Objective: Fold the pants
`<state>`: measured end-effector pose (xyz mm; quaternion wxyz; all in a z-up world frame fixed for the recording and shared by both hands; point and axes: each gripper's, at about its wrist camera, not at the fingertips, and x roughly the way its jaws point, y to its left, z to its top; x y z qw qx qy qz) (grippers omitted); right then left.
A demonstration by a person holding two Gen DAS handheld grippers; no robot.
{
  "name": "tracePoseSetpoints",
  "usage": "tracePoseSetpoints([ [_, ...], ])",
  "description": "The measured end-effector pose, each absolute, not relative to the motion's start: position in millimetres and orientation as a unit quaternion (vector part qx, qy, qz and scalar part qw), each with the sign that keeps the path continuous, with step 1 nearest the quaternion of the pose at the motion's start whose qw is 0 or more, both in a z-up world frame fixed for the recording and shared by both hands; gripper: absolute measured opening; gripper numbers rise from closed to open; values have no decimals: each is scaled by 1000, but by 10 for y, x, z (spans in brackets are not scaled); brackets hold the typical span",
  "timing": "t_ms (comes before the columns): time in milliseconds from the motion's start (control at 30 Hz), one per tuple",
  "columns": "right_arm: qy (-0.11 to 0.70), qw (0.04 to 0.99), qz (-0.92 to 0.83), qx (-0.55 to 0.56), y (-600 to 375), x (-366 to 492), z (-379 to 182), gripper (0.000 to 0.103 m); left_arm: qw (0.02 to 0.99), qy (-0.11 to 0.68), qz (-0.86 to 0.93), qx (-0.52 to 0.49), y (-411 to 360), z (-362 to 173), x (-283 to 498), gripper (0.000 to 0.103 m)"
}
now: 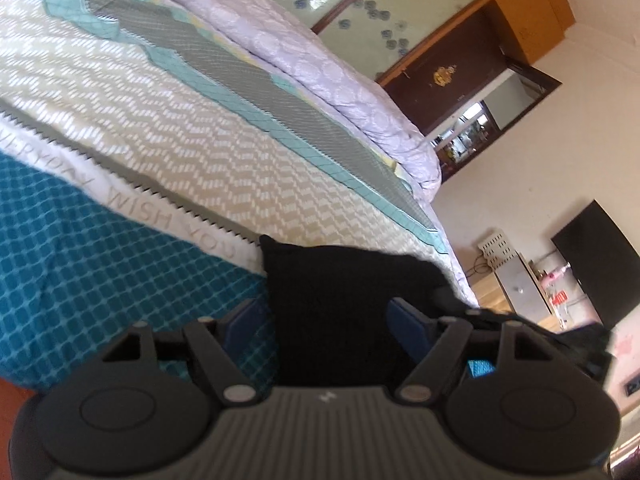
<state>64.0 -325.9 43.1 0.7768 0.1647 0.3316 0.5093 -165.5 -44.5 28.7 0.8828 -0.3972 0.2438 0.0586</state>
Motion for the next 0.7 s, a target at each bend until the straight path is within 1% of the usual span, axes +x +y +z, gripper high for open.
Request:
tracePoseSetpoints([
  [67, 322, 798, 485, 153, -3423, 644, 412, 16, 886, 242, 46, -393, -477, 313, -1552, 73],
  [133, 368, 809, 443, 118, -3394, 741, 167, 23, 889, 245, 33, -386, -551, 337, -1428, 73],
  [200, 435, 814, 379, 67, -3308, 808, -158, 24, 894, 252, 15, -370, -675, 366, -1256, 72],
  [233, 449, 805, 378, 88, -3373, 818, -246, 23, 899, 256, 9, -356, -750, 383, -1177, 72],
  [267, 447, 802, 380, 113, -3445, 816, -244, 24, 901, 263, 6, -344, -822, 396, -1092, 72],
  [300, 446, 799, 384, 121, -3489, 821, -191, 29, 902, 270, 0, -335, -889, 408, -1008, 72],
  [333, 438, 801, 389, 124, -3523, 828, -119, 36, 903, 276, -11, -329, -951, 416, -930, 72],
  [367, 418, 807, 394, 134, -3571, 810, -48, 38, 904, 281, -22, -322, -1010, 422, -851, 72],
  [433, 387, 817, 401, 151, -3726, 860, 93, 38, 906, 294, -36, -304, -1116, 412, -705, 72],
  [533, 361, 840, 366, 176, -4089, 948, 212, 38, 904, 319, -54, -279, -1271, 325, -523, 72],
  [600, 354, 852, 333, 195, -4377, 1021, 211, 38, 896, 360, -54, -254, -1369, 166, -410, 71],
  [667, 351, 862, 301, 207, -4582, 1085, 165, 38, 885, 415, -39, -209, -1469, -79, -322, 71],
  [700, 352, 867, 285, 208, -4695, 1113, 137, 38, 890, 414, -42, -188, -1506, -155, -344, 73],
])
